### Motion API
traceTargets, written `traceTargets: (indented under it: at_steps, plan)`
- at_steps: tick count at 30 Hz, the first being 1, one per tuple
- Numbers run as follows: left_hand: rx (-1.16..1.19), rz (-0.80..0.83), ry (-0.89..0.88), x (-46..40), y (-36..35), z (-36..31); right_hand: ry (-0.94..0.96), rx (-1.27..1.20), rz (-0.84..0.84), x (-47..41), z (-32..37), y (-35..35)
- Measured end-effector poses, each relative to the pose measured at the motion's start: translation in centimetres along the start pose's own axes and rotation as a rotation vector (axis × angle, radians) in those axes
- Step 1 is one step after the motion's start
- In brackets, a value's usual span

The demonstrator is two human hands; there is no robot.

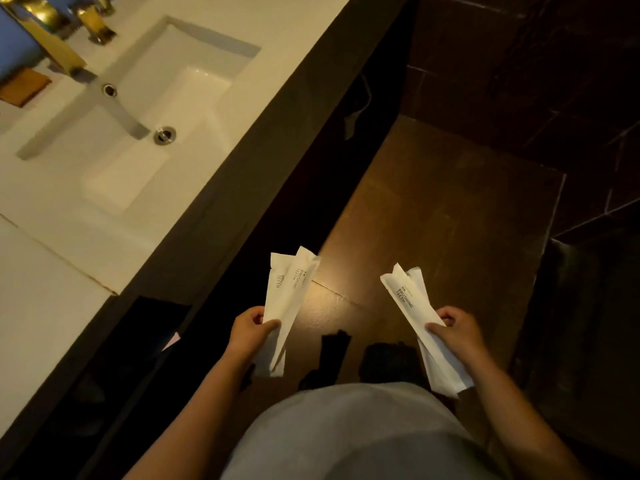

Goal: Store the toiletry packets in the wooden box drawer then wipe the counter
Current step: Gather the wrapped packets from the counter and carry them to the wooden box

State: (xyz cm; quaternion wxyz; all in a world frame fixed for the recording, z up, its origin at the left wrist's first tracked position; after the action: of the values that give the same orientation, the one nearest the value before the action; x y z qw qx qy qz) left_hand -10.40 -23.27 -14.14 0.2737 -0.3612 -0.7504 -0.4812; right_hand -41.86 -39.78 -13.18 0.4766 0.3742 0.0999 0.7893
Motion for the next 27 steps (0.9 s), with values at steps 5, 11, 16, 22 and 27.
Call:
traceTargets:
  at_steps: [5,11,16,22,27]
  plan:
    - [-0.100,-0.073,-0.026,-1.2,-3.3,-6.4,0.066,-0.007,-0.007,-6.8,0.9,5.9]
    - [-0.059,-0.124,0.016,-2.1,-6.2,-13.0,0.141,-0.004,-0.002,-15.9,3.9,11.5]
    - [-0.055,-0.121,0.053,-4.2,-8.6,-18.0,0.166,0.007,0.004,-23.9,5.5,14.6]
    - [-0.039,-0.094,0.001,-8.5,-9.7,-29.0,0.143,0.045,0.000,-32.3,8.0,18.9]
    - [-0.011,-0.085,-0.082,-10.8,-10.2,-39.9,0.140,0.091,0.044,-38.3,9.5,23.4]
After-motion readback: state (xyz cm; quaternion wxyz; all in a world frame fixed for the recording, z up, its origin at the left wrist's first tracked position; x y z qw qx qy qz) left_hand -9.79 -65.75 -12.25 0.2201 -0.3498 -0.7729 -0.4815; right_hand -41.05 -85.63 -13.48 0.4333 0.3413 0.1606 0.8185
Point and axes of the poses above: each hand's wrist, its own x-axis away from the middle knuckle, its own y-axis out of the back of the hand, z = x × y, the point moved 2 cm from there along -x, towards the middle knuckle, and after that the axes turned 13 degrees about y, right-handed, at the moved point
